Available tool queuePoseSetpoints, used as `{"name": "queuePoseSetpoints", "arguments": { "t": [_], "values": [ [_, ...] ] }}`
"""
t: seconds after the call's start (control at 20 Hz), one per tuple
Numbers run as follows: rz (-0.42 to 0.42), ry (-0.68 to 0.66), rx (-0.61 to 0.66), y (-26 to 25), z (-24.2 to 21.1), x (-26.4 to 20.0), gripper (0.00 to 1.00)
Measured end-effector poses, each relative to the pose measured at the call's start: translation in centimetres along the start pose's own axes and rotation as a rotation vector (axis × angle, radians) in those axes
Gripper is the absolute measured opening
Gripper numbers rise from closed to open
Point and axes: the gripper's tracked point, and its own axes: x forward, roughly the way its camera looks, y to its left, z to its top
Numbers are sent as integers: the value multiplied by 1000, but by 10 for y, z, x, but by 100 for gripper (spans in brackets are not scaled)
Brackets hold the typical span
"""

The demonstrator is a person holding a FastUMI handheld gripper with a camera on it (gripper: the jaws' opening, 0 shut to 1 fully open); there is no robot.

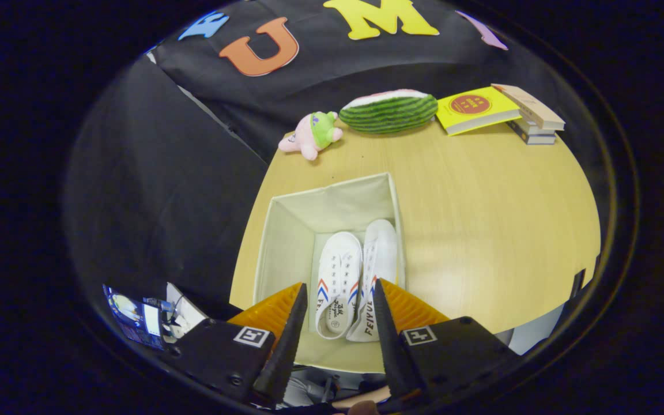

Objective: Open the storage box then place both shoes into the box .Put the left shoe in first, then the right shoe, with the right side of both shoes facing outward in a uniform manner.

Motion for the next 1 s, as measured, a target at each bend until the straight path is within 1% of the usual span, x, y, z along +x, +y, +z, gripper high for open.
{"name": "queuePoseSetpoints", "arguments": {
  "t": [0.05, 0.1, 0.25, 0.35, 0.4, 0.45, 0.65, 0.75, 0.85, 1.0],
  "values": [
    [-11, -49, -29, -2, 7, -6, 77],
    [-28, -111, -67, -6, 17, -14, 79],
    [-62, -324, -154, -12, 48, -44, 79],
    [-94, -467, -217, -20, 63, -70, 82],
    [-106, -534, -237, -25, 68, -83, 87],
    [-116, -595, -245, -28, 70, -95, 100],
    [-149, -764, -269, -43, 76, -136, 100],
    [-190, -840, -297, -56, 77, -154, 100],
    [-194, -891, -299, -62, 71, -165, 100],
    [-177, -922, -268, -75, 60, -174, 100]
  ]
}}
